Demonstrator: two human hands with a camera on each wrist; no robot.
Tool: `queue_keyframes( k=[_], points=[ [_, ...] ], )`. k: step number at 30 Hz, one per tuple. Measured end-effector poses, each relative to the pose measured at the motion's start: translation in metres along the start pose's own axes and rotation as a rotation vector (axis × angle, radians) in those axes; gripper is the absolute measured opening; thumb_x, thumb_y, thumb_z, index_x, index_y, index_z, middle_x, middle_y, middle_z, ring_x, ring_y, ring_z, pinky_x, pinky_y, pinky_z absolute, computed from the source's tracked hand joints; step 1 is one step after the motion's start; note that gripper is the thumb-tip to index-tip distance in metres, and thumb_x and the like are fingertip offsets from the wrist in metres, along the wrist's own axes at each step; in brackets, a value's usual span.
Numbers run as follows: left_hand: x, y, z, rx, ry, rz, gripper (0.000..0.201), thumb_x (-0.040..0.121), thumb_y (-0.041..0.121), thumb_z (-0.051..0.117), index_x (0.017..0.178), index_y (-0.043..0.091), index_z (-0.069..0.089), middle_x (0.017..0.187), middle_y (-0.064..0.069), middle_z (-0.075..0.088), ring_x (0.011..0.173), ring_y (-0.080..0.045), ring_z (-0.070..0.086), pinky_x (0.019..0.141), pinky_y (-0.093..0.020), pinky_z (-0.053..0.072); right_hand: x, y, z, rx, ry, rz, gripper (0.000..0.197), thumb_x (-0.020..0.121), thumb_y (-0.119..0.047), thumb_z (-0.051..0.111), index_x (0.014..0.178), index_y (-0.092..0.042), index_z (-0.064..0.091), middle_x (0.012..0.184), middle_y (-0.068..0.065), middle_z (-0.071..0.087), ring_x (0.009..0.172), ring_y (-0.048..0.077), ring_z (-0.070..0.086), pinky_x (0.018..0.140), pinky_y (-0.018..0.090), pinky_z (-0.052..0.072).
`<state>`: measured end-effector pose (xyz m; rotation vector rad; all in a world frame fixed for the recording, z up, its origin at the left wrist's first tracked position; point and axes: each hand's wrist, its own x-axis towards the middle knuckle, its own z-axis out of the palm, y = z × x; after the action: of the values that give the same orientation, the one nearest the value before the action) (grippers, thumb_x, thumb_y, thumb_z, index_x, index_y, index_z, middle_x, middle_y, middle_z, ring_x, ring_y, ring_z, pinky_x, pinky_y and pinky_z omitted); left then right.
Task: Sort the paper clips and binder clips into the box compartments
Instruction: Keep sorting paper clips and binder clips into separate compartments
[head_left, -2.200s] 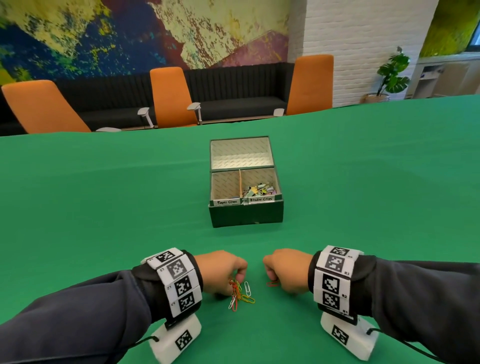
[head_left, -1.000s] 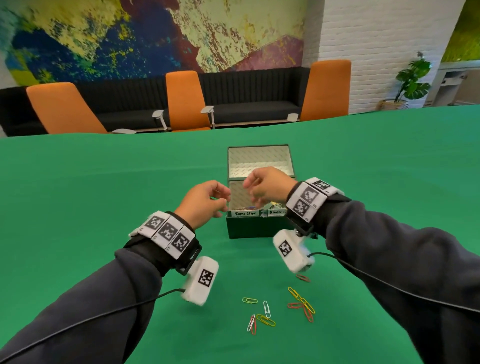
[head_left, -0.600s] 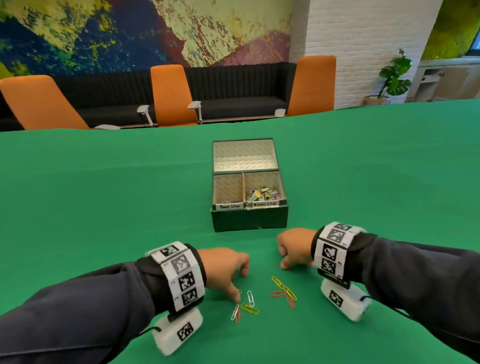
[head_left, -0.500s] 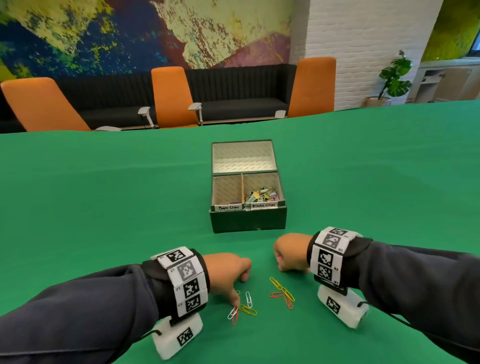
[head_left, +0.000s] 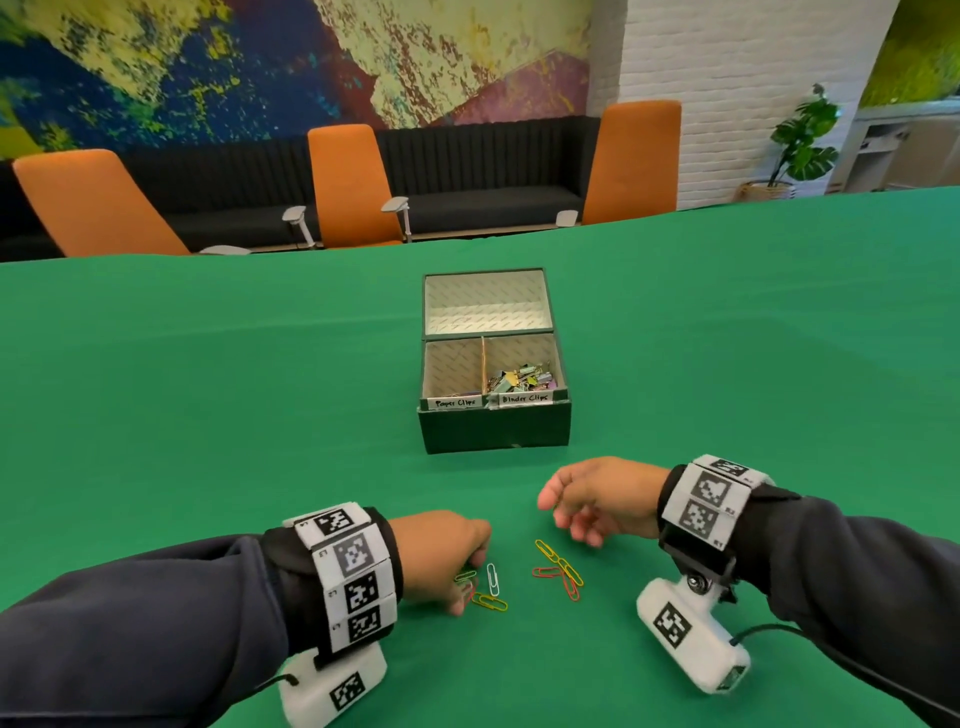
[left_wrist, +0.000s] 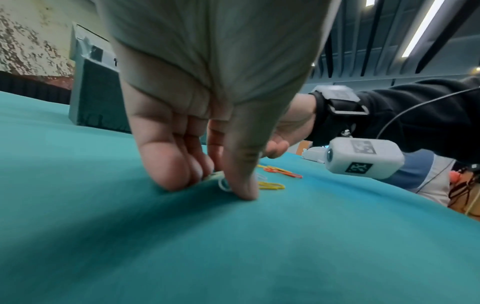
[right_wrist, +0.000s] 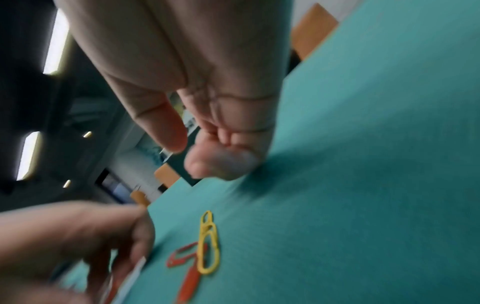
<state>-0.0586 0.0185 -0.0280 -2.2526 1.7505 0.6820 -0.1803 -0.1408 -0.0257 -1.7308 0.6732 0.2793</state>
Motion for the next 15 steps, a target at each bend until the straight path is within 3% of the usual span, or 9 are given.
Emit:
queue_keyframes(
  k=[2,4,5,7,10,13,15],
  points=[
    [0.002,0.002,-0.002,-0.021,0.022,0.0,0.033,0.079,0.015,0.067,0.108,0.01,0.052,0.077,0.006,0.046,0.082,-0.017,0.043,0.07,-0.026,0.031,-0.005,-0.006,0.006,-0.457,0.036,0.025,0.005,0.09,-0.014,0.05,0.089,-0.011,0.054,0.073,0.004,0.053,0.052,0.009,0.046,0.047,0.021,0.043],
    [0.004,0.004,-0.001,-0.02,0.031,0.004,0.025,0.083,0.015,0.063,0.106,0.009,0.055,0.08,0.002,0.05,0.082,-0.017,0.043,0.071,-0.026,0.033,-0.005,-0.004,0.014,-0.879,0.06,0.013,0.038,0.084,-0.035,0.062,0.104,-0.003,0.057,0.092,0.014,0.062,0.069,0.016,0.045,0.068,0.033,0.049],
    [0.005,0.005,0.0,-0.012,0.033,0.004,0.021,0.084,0.014,0.06,0.105,0.009,0.056,0.086,-0.004,0.055,0.082,-0.019,0.045,0.071,-0.026,0.033,-0.004,-0.004,0.018,-0.97,0.082,0.03,0.052,0.081,-0.041,0.065,0.111,-0.001,0.053,0.098,0.017,0.06,0.076,0.018,0.044,0.073,0.036,0.047],
    [0.007,0.007,0.0,-0.002,0.055,0.008,0.018,0.086,0.01,0.053,0.103,0.008,0.058,0.102,-0.011,0.063,0.088,-0.026,0.052,0.071,-0.026,0.034,-0.004,-0.003,0.027,-1.061,0.109,0.027,0.053,0.079,-0.043,0.067,0.11,-0.004,0.048,0.089,0.008,0.051,0.081,0.02,0.044,0.068,0.032,0.039],
    [0.009,0.008,-0.004,-0.019,0.079,0.031,0.018,0.086,0.01,0.049,0.1,0.008,0.06,0.104,-0.011,0.065,0.081,-0.022,0.05,0.07,-0.024,0.036,0.001,-0.004,0.037,-1.161,0.054,-0.018,0.026,0.086,-0.033,0.061,0.082,-0.008,0.054,0.067,0.006,0.047,0.07,0.022,0.044,0.053,0.027,0.031],
    [0.011,0.004,-0.012,-0.13,0.082,0.046,0.007,0.085,0.009,0.055,0.089,0.012,0.06,0.083,-0.004,0.06,0.058,-0.01,0.047,0.054,-0.016,0.039,0.003,0.0,0.04,-1.221,0.047,-0.041,0.018,0.09,-0.025,0.053,0.084,-0.009,0.058,0.083,0.018,0.058,0.076,0.022,0.046,0.058,0.026,0.034],
    [0.011,-0.003,-0.023,-0.293,0.112,0.03,0.019,0.084,0.004,0.058,0.073,0.018,0.052,0.07,0.005,0.056,0.046,0.0,0.048,0.048,-0.01,0.042,0.003,0.004,0.04,-1.258,0.053,-0.074,0.016,0.091,-0.023,0.049,0.085,-0.009,0.054,0.094,0.022,0.061,0.077,0.023,0.045,0.065,0.028,0.036]
  ],
)
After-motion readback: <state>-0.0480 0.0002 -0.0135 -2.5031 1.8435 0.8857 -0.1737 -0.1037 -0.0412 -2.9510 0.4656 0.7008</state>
